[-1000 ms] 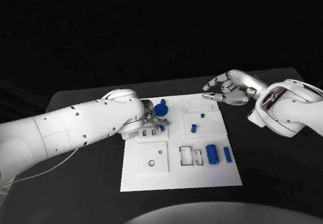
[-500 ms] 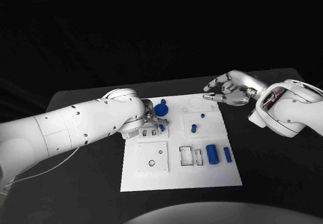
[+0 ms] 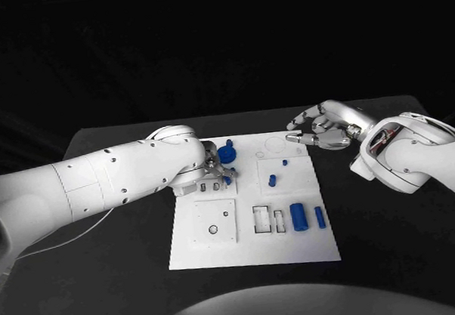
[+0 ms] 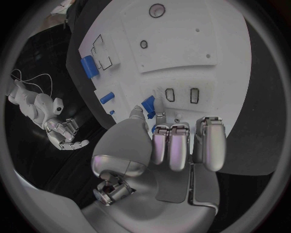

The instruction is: Assemble the parts on the task board

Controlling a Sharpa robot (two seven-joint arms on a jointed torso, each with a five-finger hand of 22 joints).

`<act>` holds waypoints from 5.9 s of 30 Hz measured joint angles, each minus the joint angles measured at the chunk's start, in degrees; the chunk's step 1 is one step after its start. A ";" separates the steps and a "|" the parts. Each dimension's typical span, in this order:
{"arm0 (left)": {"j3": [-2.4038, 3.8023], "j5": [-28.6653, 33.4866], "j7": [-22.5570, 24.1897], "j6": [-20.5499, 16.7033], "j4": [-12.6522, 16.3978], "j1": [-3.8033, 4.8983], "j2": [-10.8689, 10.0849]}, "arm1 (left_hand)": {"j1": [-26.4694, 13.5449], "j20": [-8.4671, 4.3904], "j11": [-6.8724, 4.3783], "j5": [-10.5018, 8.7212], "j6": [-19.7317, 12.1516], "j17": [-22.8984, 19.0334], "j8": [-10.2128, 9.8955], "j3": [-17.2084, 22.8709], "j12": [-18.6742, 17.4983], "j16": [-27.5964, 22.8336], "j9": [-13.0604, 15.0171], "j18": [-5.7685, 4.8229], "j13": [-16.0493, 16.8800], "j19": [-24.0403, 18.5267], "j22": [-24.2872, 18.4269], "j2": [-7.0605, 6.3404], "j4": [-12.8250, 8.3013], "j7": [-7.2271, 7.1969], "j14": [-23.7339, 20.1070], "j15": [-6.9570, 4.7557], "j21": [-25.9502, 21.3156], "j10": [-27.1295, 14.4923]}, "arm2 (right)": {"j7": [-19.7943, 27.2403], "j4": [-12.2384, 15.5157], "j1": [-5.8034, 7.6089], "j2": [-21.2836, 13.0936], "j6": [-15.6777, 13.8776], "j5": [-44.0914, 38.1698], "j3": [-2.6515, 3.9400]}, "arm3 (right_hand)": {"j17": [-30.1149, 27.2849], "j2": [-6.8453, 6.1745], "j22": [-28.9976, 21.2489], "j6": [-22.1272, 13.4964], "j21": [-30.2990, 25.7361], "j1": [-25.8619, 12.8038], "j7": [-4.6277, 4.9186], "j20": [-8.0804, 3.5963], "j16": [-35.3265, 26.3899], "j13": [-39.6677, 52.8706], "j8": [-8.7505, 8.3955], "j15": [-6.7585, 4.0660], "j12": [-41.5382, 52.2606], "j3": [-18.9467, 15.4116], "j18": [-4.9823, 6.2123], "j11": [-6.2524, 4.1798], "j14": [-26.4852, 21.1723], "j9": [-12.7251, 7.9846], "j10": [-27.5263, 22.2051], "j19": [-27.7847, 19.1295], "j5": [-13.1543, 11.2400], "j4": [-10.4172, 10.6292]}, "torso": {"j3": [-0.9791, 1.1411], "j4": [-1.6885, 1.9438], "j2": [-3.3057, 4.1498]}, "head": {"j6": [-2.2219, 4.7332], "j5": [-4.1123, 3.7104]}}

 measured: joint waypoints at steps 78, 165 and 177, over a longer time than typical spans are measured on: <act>-0.51 0.34 1.05 -3.66 4.59 -0.72 -6.36 | 3.46 0.00 -1.24 11.31 0.45 -0.04 -6.77 26.95 -0.19 0.00 6.51 0.00 -0.17 0.00 0.01 -10.48 -1.17 0.03 -0.19 -0.62 -0.89 -0.01 | -0.31 -0.78 -0.58 -0.08 1.59 1.82 -0.02 | -1.09 0.90 0.00 0.80 -1.24 0.90 0.44 0.21 -0.66 0.11 0.22 0.20 -0.51 0.31 0.00 0.37 0.20 -0.19 -0.04 -0.21 0.21 -0.31 | -0.04 -0.02 -0.07 | 0.00 0.58; 0.41 -4.67 2.49 -2.56 5.75 5.53 -3.82 | -10.45 0.11 -0.20 -11.50 3.58 -0.03 -6.98 16.33 -0.19 0.00 12.19 0.01 -0.19 0.33 0.02 -8.55 1.34 -0.50 0.10 -0.30 -1.44 -0.01 | -1.16 -1.89 -0.76 0.45 3.45 4.23 -0.02 | -1.76 1.80 0.00 1.61 -1.99 1.81 0.86 0.41 -1.10 0.13 0.44 0.61 -0.75 0.79 0.00 0.83 0.20 -0.42 -0.20 -0.41 1.33 -0.47 | -0.10 -0.02 -0.03 | 0.00 0.92; 0.38 -5.18 3.99 -1.02 0.00 2.31 0.06 | -9.61 0.11 -0.21 -11.16 2.86 -0.04 -6.98 16.33 -0.19 0.00 12.40 0.02 -0.19 0.33 0.01 -7.80 1.34 -0.19 0.10 -0.30 -1.44 -0.01 | -1.04 -1.82 -0.76 0.34 3.51 4.47 -0.03 | -1.75 1.79 0.05 1.61 -1.99 1.80 0.86 0.41 -1.10 0.11 0.44 0.61 -0.66 0.79 0.00 0.84 0.20 -0.46 -0.20 -0.41 1.33 -0.47 | -0.07 -0.01 -0.03 | 0.00 0.78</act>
